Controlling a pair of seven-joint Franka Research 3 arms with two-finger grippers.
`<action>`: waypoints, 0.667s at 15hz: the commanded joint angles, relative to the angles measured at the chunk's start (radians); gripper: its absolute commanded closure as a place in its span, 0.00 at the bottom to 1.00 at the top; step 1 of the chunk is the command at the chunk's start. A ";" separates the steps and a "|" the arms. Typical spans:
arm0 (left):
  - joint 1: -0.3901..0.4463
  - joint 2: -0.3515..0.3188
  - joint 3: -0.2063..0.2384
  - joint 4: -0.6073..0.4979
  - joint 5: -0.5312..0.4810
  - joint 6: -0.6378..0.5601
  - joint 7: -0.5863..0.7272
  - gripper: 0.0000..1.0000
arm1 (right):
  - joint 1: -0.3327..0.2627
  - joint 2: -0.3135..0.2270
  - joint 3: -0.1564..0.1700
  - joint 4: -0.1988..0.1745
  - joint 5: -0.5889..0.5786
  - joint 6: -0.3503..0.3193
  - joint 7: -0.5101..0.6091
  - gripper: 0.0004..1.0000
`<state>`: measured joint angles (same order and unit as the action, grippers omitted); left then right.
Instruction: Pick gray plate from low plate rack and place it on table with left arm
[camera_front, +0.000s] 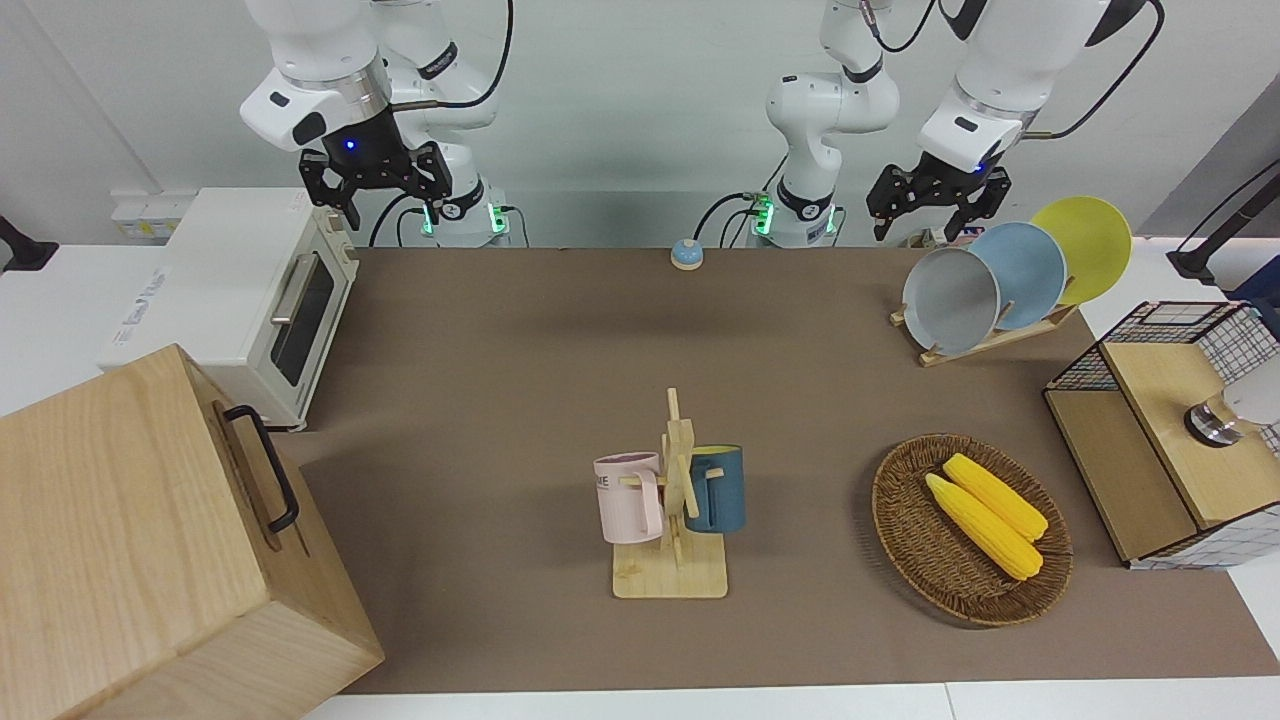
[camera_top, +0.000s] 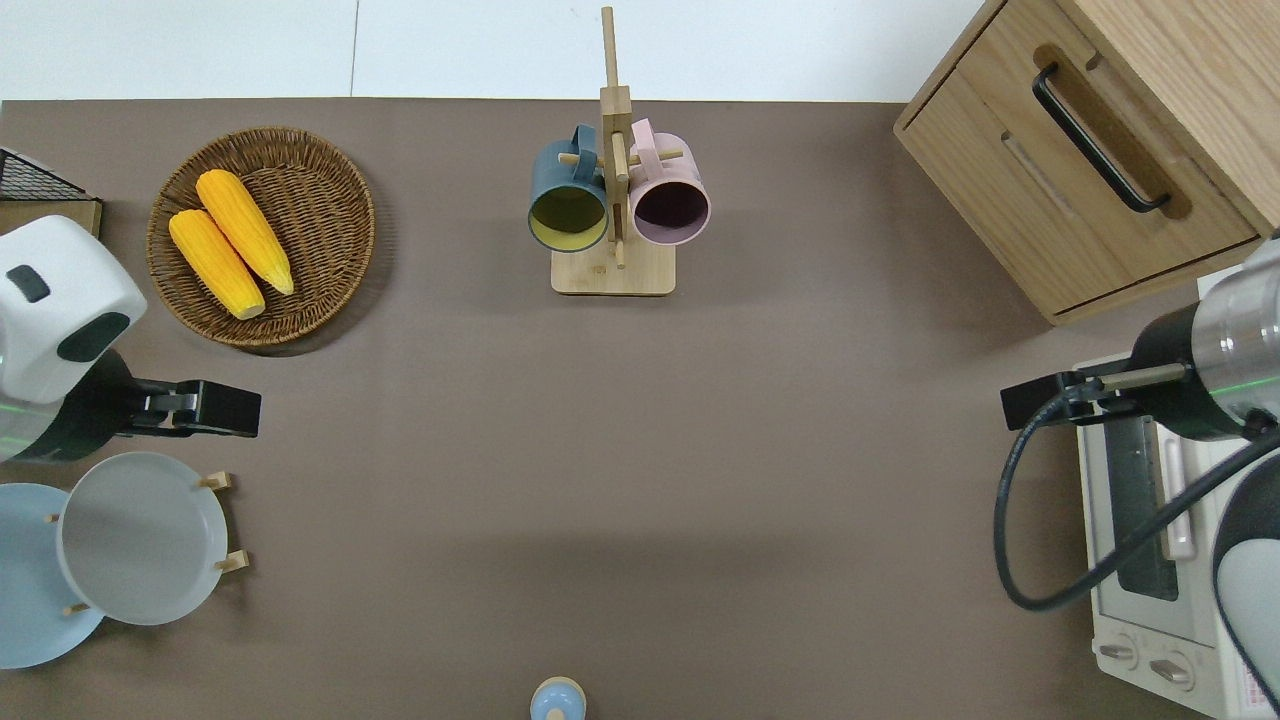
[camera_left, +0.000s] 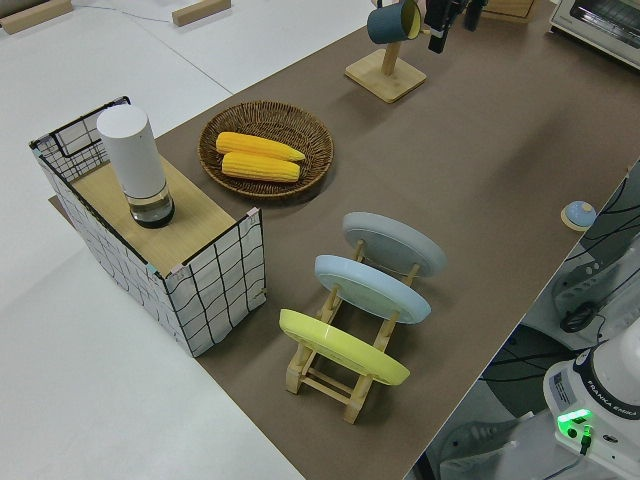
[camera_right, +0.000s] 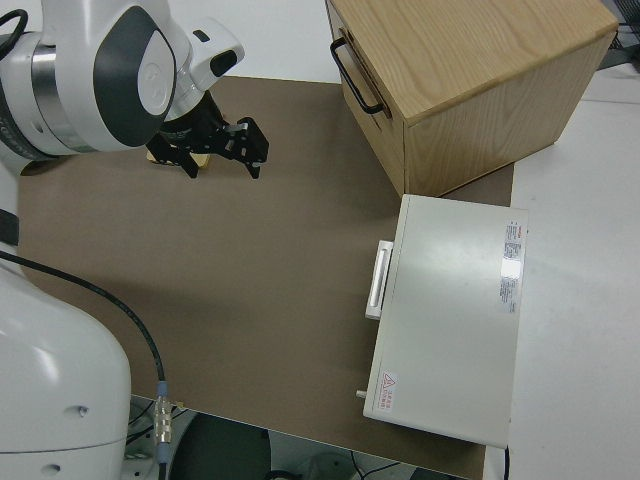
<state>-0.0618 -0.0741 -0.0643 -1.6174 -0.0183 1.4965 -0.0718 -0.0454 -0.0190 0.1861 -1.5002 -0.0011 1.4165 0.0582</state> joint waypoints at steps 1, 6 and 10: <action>-0.003 -0.018 -0.002 -0.006 0.018 -0.016 -0.002 0.00 | -0.010 -0.002 0.006 0.006 0.010 -0.014 -0.001 0.01; -0.001 -0.018 0.004 -0.006 0.018 -0.015 0.000 0.00 | -0.010 -0.002 0.006 0.006 0.010 -0.014 0.000 0.01; 0.002 -0.023 0.009 -0.006 0.018 -0.015 0.000 0.00 | -0.010 -0.002 0.006 0.006 0.010 -0.014 0.000 0.01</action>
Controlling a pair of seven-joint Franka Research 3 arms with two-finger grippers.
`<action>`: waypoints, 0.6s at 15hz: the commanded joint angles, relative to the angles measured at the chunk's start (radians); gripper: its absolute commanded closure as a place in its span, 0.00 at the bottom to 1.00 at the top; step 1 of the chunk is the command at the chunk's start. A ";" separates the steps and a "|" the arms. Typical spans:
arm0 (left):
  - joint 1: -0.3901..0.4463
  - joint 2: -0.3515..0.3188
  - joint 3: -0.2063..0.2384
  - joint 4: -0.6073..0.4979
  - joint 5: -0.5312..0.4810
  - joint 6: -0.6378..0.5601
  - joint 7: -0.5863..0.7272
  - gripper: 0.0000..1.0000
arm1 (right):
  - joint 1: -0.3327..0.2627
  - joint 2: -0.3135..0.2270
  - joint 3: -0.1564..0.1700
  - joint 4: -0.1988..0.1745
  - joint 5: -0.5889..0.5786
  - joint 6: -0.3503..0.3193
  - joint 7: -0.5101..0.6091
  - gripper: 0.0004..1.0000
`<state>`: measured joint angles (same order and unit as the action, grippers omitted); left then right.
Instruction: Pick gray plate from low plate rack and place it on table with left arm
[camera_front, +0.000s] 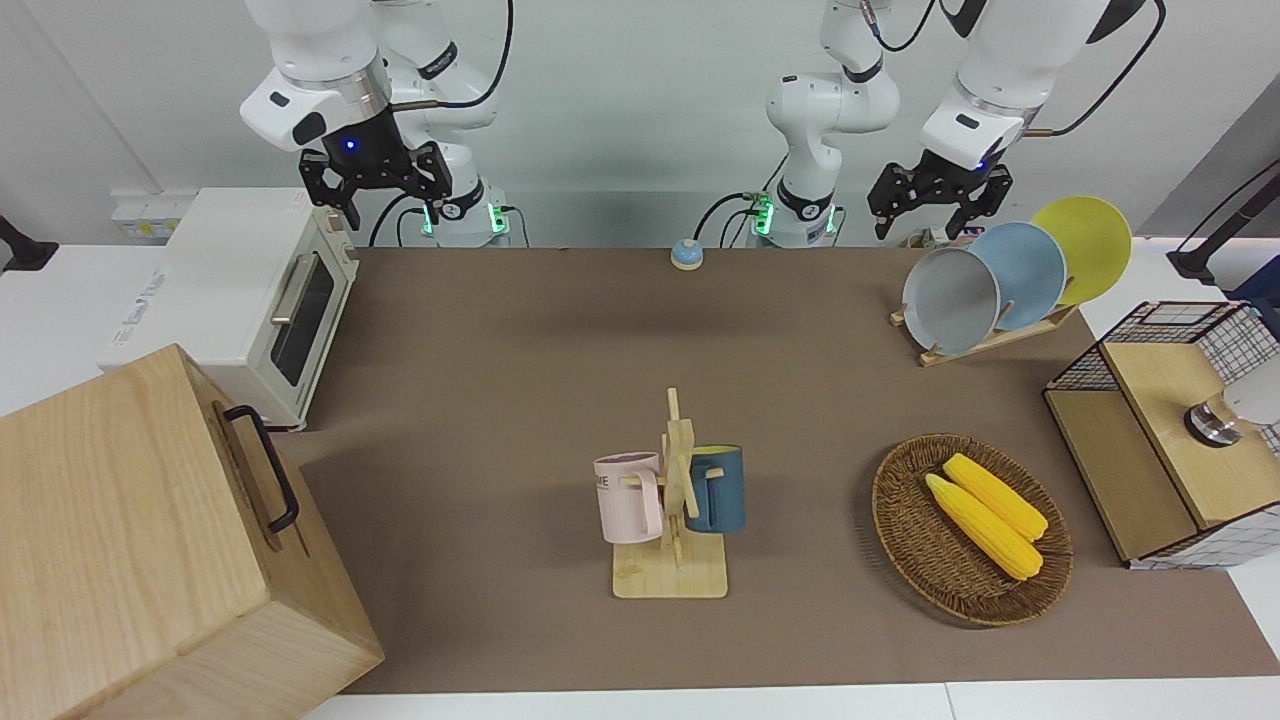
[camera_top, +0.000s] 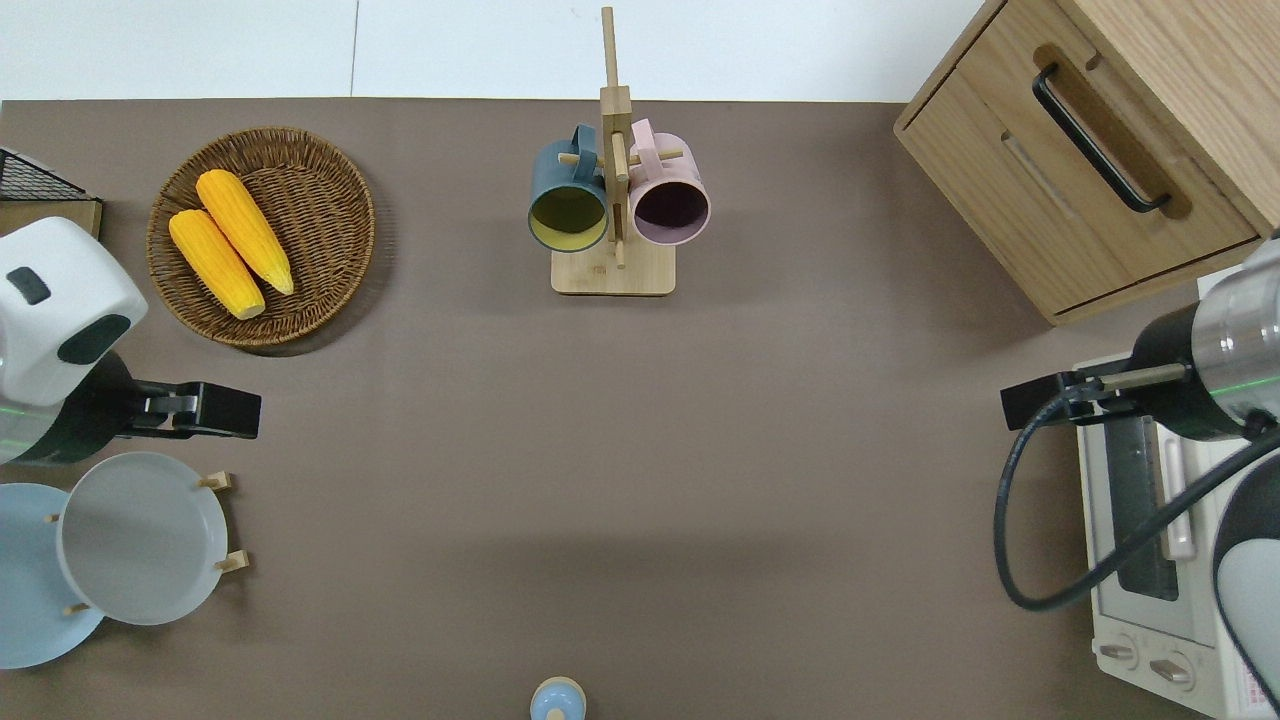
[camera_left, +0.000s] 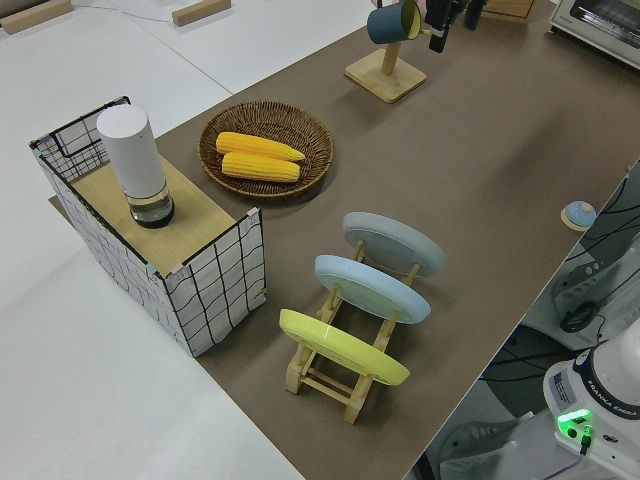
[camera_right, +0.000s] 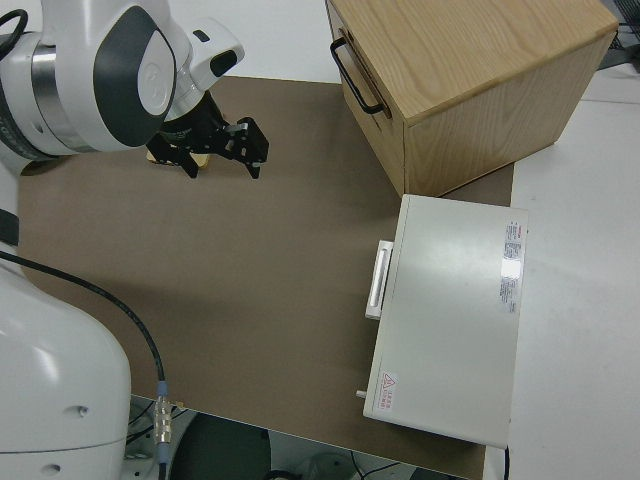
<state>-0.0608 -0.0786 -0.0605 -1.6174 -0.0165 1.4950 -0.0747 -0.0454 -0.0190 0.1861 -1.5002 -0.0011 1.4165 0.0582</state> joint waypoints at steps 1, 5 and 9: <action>0.007 -0.021 0.005 -0.006 0.018 -0.013 0.003 0.00 | -0.010 -0.002 0.006 0.006 0.010 -0.014 0.000 0.01; 0.033 -0.021 0.005 -0.006 0.065 -0.012 0.025 0.00 | -0.010 -0.002 0.006 0.006 0.010 -0.014 0.000 0.01; 0.062 -0.020 0.005 -0.018 0.151 -0.004 0.056 0.00 | -0.010 -0.002 0.006 0.006 0.010 -0.013 0.000 0.01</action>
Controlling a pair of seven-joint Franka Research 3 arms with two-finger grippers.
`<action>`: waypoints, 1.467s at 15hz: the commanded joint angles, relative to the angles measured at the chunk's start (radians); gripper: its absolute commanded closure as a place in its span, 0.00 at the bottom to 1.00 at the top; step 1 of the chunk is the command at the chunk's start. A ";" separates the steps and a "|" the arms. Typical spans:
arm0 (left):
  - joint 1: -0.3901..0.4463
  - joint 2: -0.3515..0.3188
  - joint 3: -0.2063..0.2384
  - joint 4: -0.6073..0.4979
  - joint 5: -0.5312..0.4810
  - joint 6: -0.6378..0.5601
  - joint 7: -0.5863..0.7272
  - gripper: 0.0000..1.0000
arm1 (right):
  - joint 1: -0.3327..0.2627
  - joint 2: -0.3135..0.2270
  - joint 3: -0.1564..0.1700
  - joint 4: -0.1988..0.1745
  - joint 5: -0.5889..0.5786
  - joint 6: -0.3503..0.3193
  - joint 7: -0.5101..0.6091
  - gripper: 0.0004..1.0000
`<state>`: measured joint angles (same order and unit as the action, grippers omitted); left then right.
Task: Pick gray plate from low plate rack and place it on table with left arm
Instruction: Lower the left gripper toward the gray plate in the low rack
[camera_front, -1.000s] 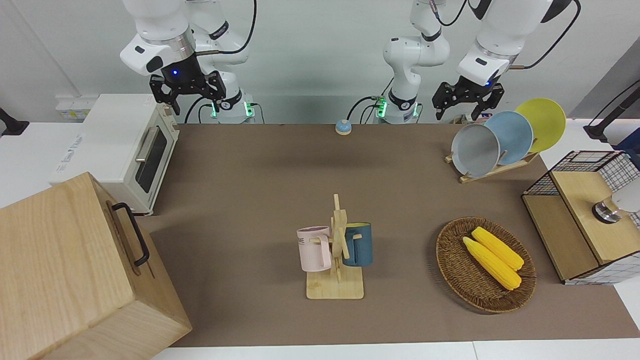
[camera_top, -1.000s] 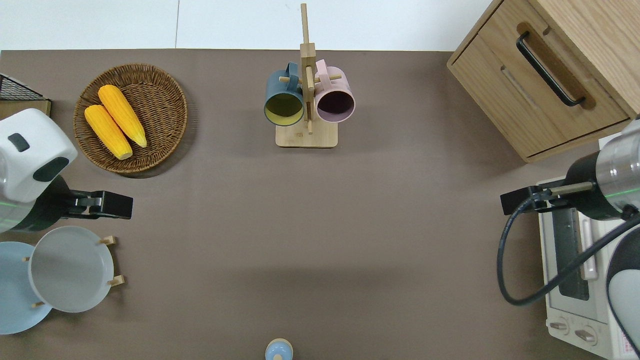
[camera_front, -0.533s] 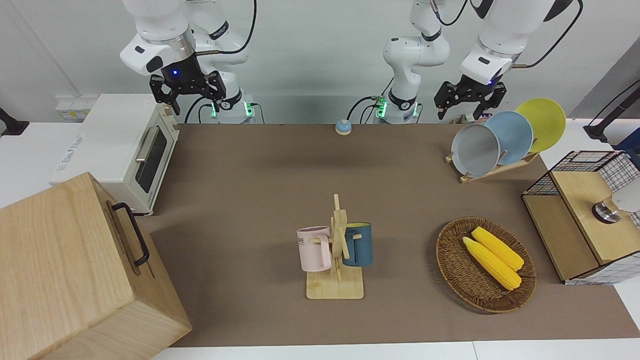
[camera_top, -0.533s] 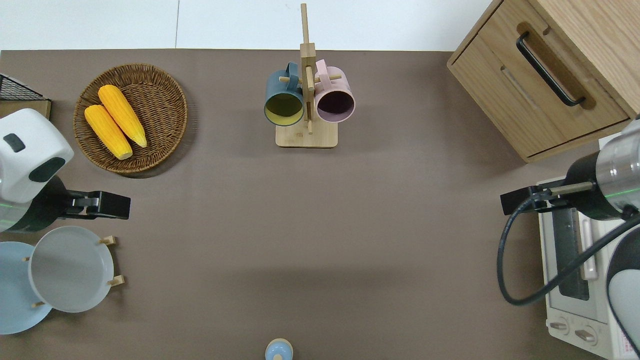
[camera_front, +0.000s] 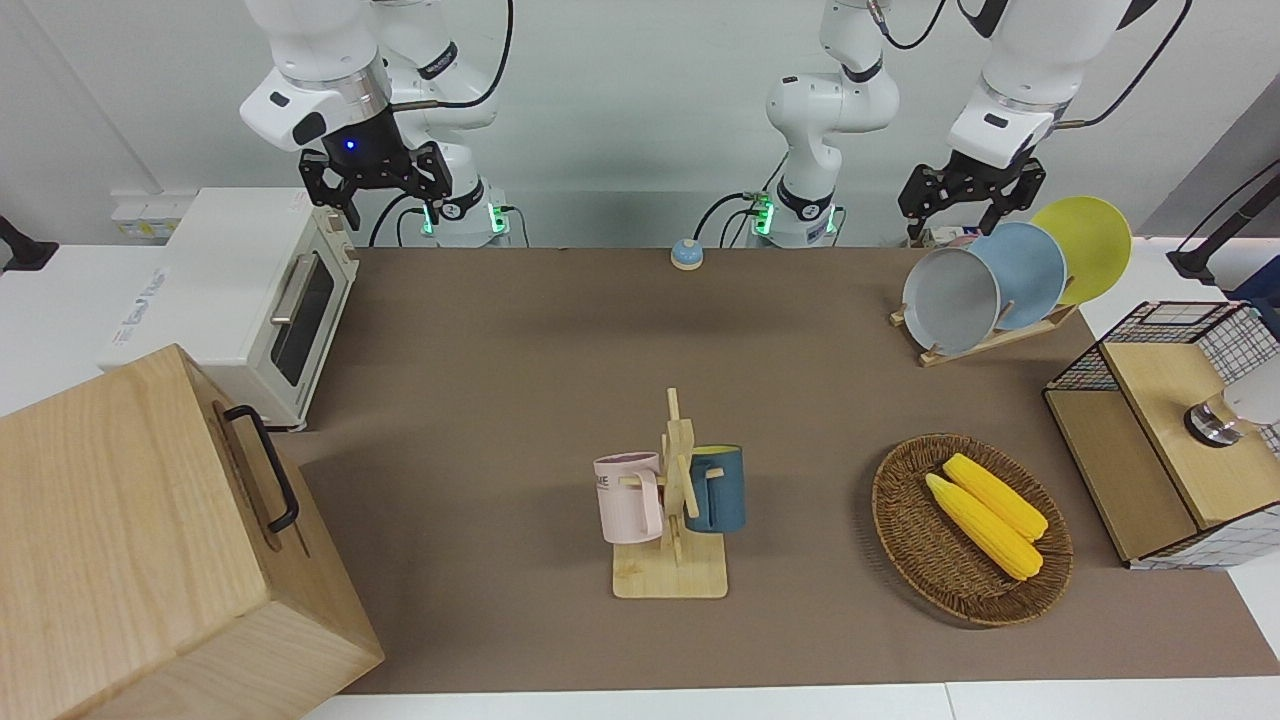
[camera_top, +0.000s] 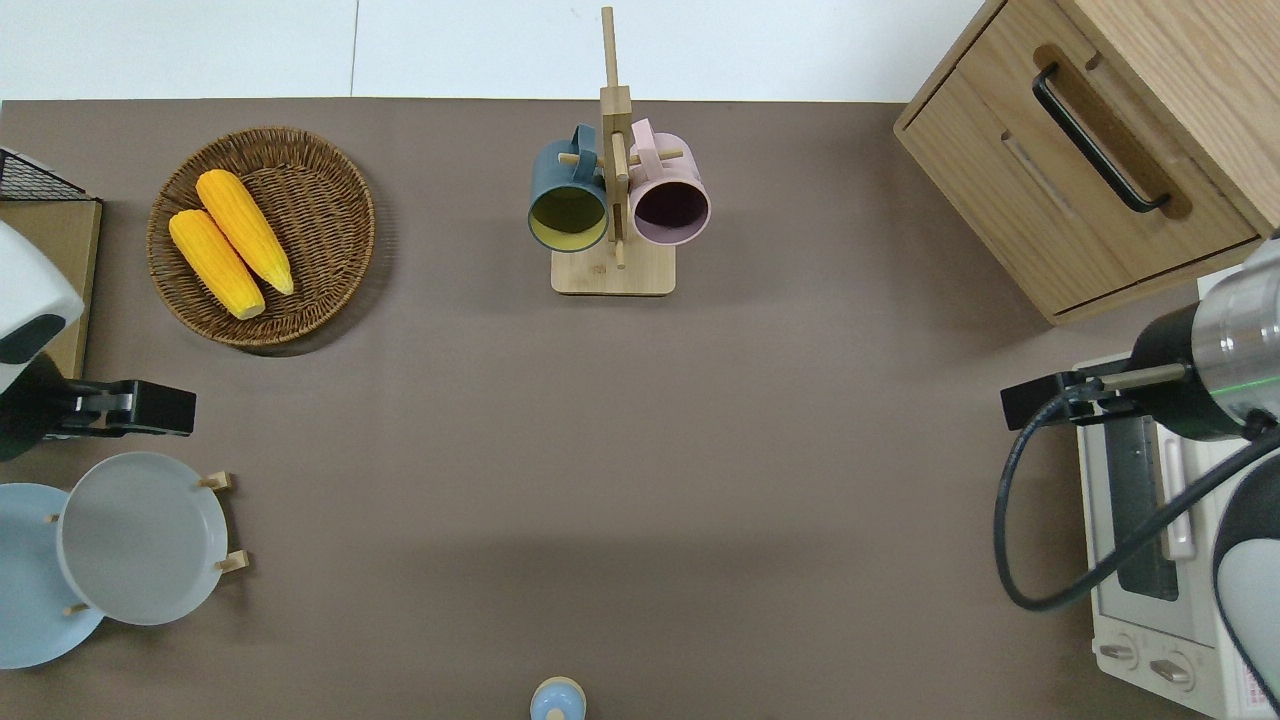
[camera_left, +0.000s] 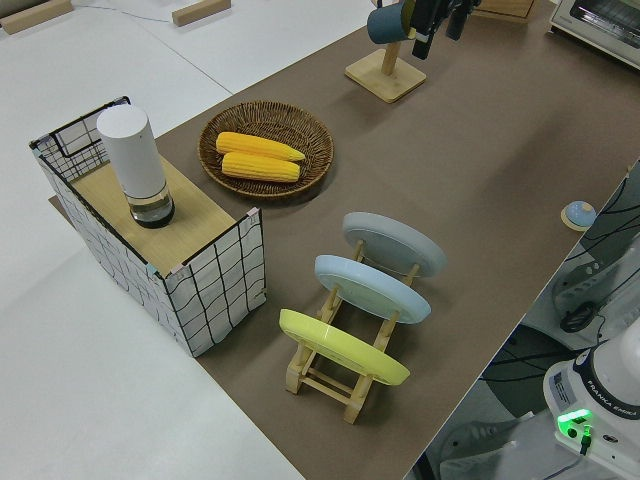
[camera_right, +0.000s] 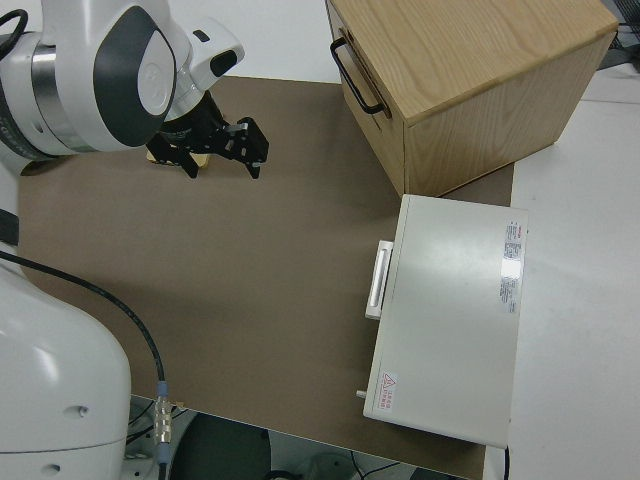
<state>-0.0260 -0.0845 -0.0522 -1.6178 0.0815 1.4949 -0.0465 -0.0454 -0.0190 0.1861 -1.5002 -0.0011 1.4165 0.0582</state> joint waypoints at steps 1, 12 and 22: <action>0.043 -0.014 -0.003 -0.022 0.058 -0.001 0.054 0.00 | -0.010 -0.002 0.006 0.006 0.010 -0.014 0.000 0.01; 0.219 -0.084 -0.001 -0.221 0.055 0.154 0.232 0.00 | -0.010 -0.002 0.006 0.006 0.010 -0.014 0.000 0.01; 0.233 -0.181 0.015 -0.490 0.053 0.306 0.232 0.00 | -0.010 -0.002 0.006 0.006 0.010 -0.014 0.000 0.01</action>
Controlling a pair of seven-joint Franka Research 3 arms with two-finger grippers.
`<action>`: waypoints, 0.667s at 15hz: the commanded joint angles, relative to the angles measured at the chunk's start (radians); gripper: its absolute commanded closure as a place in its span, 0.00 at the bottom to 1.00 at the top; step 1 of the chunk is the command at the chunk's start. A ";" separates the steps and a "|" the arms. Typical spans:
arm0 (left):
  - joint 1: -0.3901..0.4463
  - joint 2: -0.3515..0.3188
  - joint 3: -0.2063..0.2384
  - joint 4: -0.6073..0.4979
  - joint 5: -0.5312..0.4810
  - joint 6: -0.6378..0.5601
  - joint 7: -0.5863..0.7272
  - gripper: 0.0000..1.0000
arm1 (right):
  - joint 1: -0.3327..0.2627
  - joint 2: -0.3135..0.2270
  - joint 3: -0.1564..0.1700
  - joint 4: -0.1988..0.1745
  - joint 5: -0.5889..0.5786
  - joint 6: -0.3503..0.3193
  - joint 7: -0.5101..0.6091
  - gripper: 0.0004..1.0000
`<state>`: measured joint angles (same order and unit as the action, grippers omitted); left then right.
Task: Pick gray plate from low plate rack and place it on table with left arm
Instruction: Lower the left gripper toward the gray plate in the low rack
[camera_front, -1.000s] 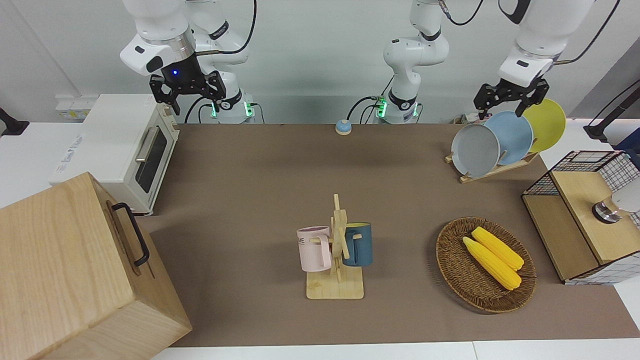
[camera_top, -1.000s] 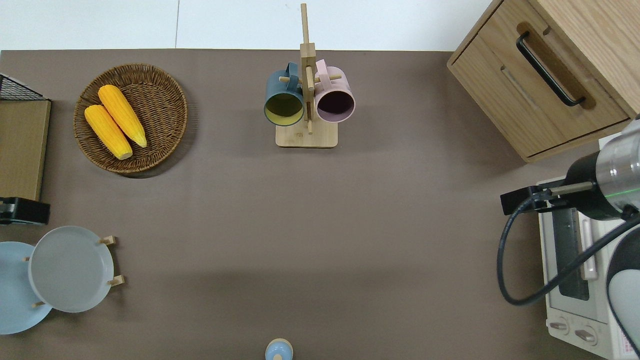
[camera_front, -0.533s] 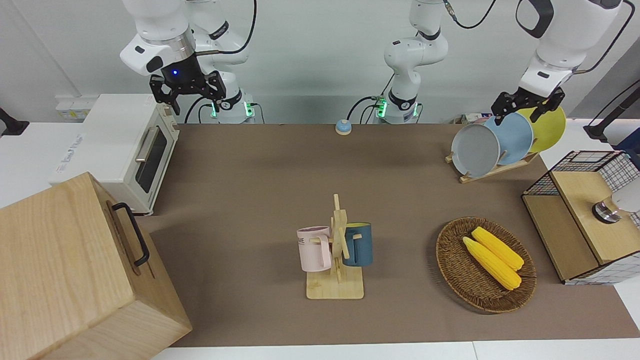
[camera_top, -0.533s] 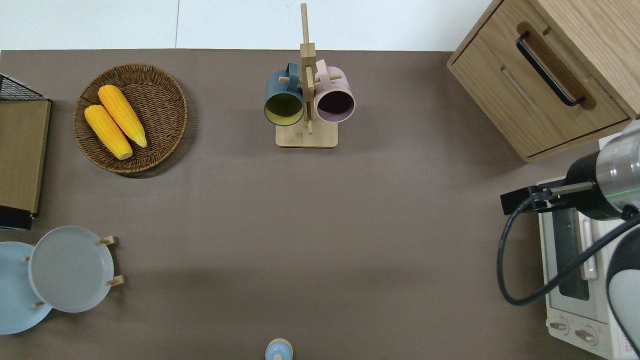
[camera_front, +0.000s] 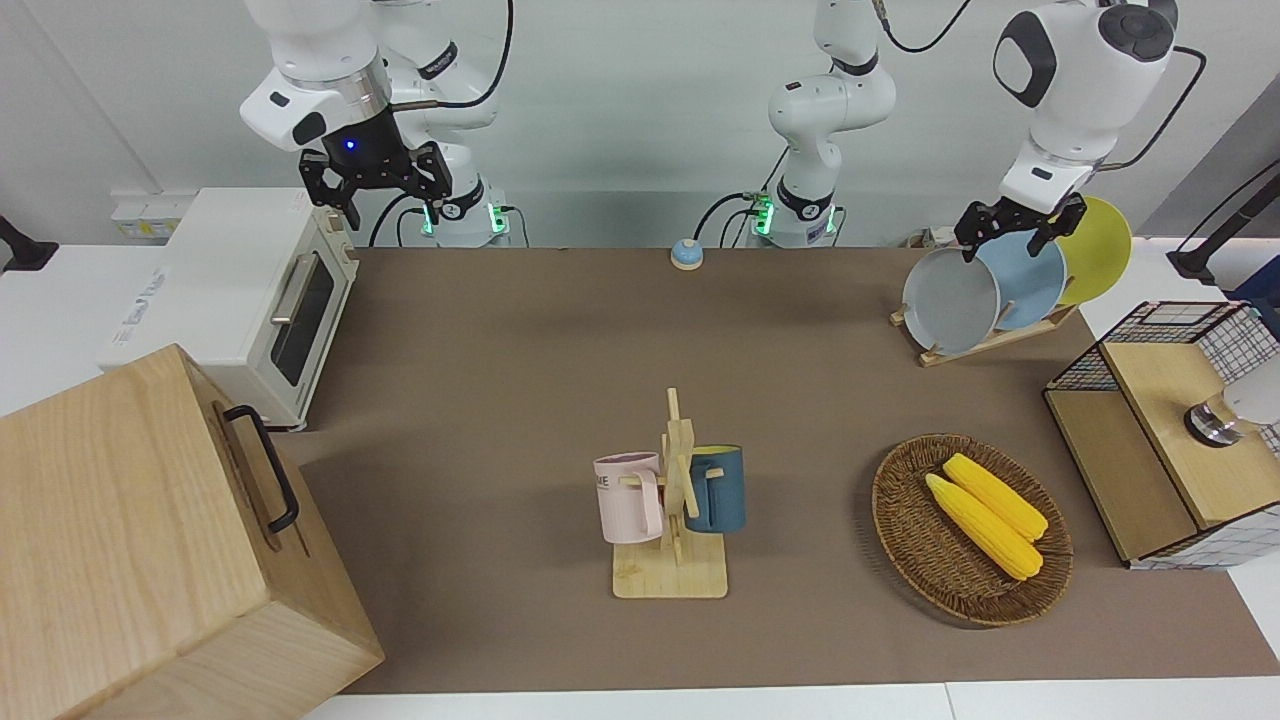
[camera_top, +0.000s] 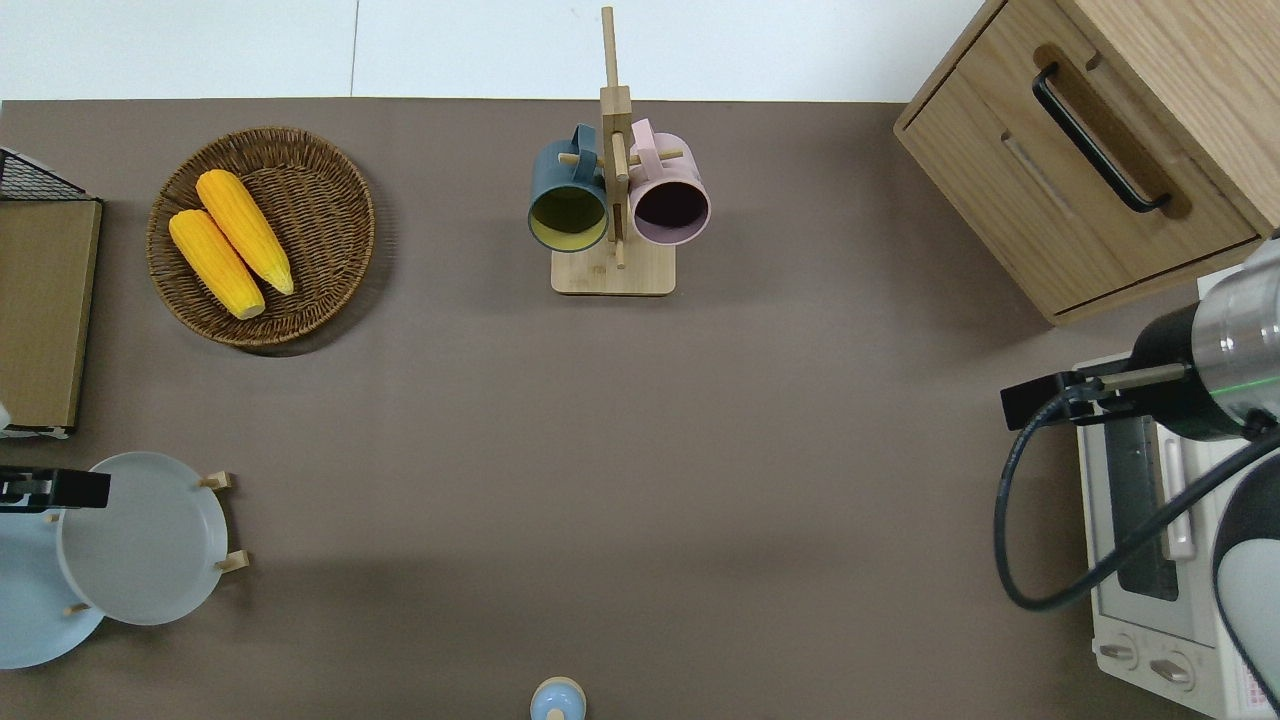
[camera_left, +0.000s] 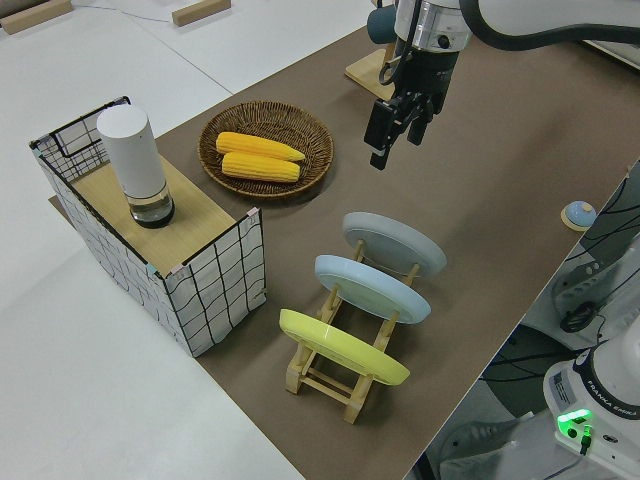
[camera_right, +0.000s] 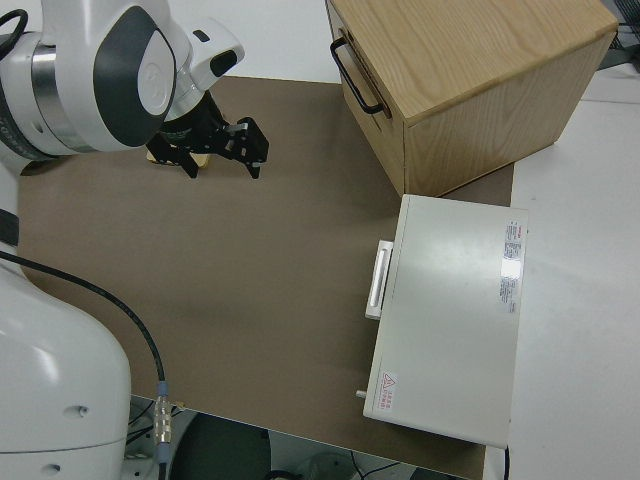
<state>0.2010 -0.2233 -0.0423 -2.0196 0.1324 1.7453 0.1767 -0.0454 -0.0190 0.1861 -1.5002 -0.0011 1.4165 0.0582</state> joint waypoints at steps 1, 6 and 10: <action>0.006 -0.048 0.005 -0.109 0.006 0.074 0.009 0.00 | -0.010 -0.002 0.006 0.006 0.010 -0.014 0.000 0.01; 0.008 -0.085 0.013 -0.197 0.039 0.128 0.027 0.00 | -0.010 -0.002 0.006 0.006 0.010 -0.014 0.000 0.01; 0.008 -0.099 0.030 -0.246 0.065 0.172 0.043 0.00 | -0.010 -0.002 0.006 0.006 0.010 -0.014 0.000 0.01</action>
<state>0.2020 -0.2740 -0.0269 -2.1908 0.1737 1.8569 0.1953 -0.0454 -0.0190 0.1861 -1.5002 -0.0011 1.4165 0.0582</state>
